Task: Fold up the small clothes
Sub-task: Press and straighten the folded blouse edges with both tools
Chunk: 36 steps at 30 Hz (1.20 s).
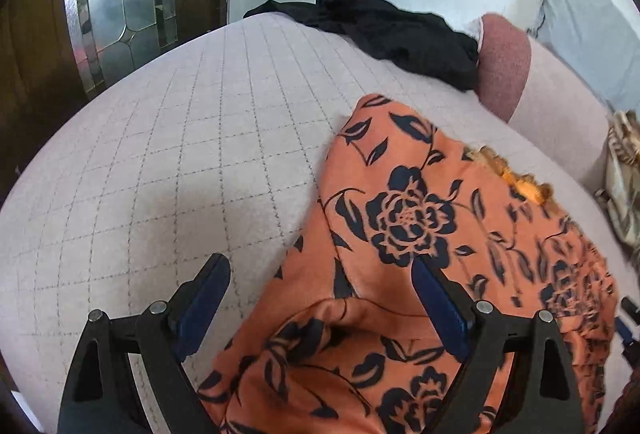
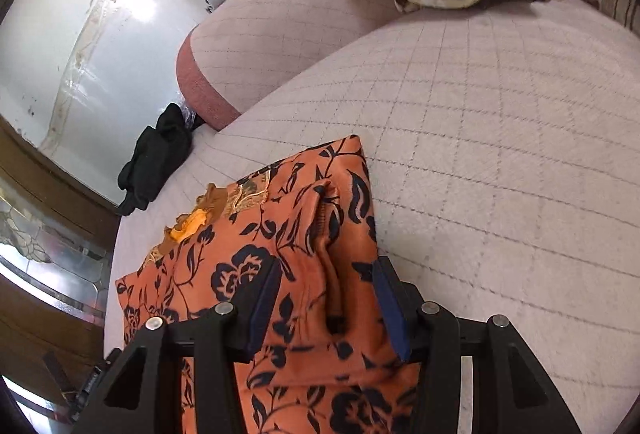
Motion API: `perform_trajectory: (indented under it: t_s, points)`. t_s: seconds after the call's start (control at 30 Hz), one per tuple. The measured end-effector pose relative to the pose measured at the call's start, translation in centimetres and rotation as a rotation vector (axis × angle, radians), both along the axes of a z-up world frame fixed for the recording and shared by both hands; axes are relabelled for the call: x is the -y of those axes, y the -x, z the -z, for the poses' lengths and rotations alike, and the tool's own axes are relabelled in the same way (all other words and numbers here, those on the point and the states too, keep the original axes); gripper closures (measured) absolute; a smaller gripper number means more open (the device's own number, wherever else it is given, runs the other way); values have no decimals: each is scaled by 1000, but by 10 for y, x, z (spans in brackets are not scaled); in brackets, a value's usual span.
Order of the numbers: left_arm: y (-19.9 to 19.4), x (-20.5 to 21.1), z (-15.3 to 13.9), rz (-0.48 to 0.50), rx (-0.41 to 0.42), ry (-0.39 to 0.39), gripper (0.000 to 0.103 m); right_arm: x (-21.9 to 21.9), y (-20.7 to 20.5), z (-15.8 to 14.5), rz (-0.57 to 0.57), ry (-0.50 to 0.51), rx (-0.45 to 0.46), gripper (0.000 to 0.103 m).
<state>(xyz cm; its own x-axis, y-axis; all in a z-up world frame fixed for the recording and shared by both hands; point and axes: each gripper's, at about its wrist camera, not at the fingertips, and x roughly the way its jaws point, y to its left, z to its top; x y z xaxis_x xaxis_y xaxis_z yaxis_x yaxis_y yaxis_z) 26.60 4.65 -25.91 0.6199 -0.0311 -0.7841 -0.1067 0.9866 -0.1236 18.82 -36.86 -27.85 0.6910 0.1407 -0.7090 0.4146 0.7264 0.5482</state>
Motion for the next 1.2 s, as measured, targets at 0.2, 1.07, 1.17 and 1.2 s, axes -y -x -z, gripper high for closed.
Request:
perform_trajectory:
  t_s: [0.2, 1.07, 1.17, 1.2]
  points:
    - [-5, 0, 12, -1, -46, -40, 11, -13, -15, 11, -58, -36, -17, 63]
    - [10, 44, -17, 114, 115, -212, 11, -27, 17, -52, -24, 226, 51, 89]
    - [10, 61, -10, 185, 94, -244, 11, -52, 5, -50, -121, 249, 68, 89]
    - [8, 62, -6, 201, 75, -244, 11, -61, -1, -45, -153, 254, 53, 89]
